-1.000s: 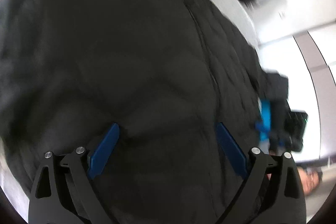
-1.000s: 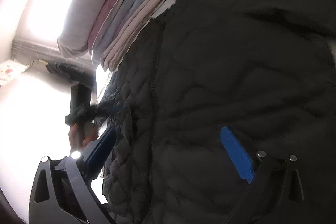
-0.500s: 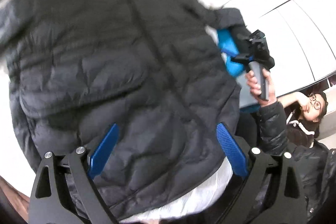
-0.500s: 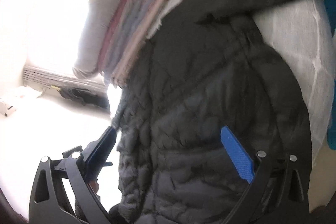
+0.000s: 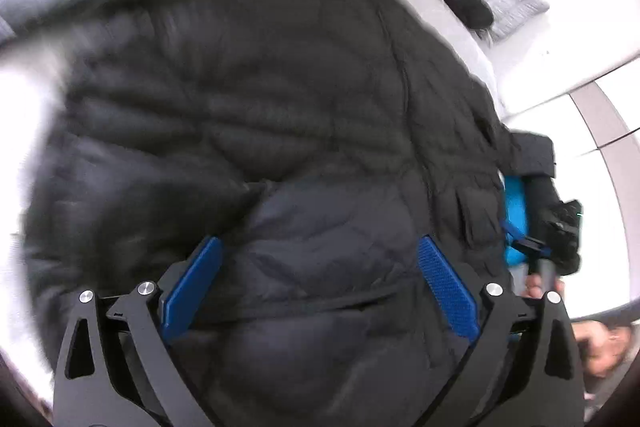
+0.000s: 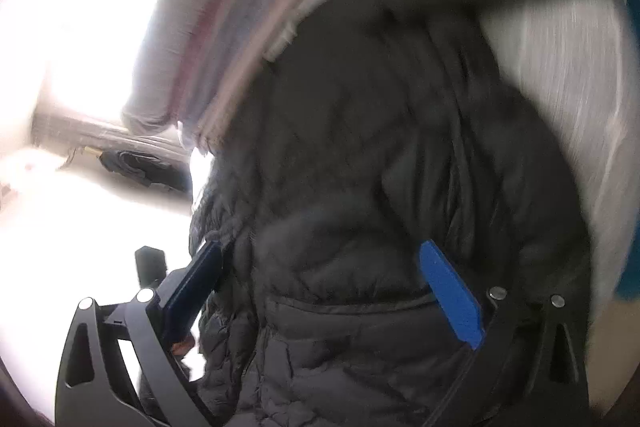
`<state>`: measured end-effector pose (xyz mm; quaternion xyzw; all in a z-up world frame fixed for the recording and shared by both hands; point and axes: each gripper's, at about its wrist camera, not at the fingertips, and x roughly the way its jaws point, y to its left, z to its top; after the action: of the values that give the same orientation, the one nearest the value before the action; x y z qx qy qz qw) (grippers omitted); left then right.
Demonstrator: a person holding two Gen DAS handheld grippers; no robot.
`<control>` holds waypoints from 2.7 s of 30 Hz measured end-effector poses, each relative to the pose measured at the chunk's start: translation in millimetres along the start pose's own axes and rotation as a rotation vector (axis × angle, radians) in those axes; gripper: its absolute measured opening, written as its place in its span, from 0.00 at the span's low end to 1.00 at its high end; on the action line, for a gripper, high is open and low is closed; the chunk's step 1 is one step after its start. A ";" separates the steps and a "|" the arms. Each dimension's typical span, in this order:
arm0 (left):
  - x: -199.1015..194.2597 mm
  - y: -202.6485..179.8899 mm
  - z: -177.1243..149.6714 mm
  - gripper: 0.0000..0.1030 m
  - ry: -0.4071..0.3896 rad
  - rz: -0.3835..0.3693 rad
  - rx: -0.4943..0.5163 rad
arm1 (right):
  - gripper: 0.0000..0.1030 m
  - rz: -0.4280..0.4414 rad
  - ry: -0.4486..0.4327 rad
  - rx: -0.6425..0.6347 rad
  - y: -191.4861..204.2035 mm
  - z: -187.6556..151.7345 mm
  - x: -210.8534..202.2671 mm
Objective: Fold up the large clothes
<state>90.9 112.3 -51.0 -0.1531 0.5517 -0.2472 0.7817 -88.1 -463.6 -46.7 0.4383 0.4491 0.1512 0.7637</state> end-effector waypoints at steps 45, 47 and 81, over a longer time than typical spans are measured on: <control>19.5 -51.6 1.6 0.92 -0.110 -0.114 -0.120 | 0.05 -0.428 -0.700 0.160 -65.3 149.0 -163.7; 16.6 -48.7 1.2 0.92 -0.119 -0.118 -0.133 | 0.05 -0.419 -0.715 0.111 -47.0 150.9 -163.6; -27.8 -6.6 -5.9 0.92 -0.172 -0.100 -0.214 | 0.72 -0.205 -0.185 -0.527 163.2 112.3 197.1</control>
<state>76.5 122.4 -27.7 -0.2836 0.4975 -0.2115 0.7920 138.9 -307.4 -0.4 0.1895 0.3647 0.1442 0.9002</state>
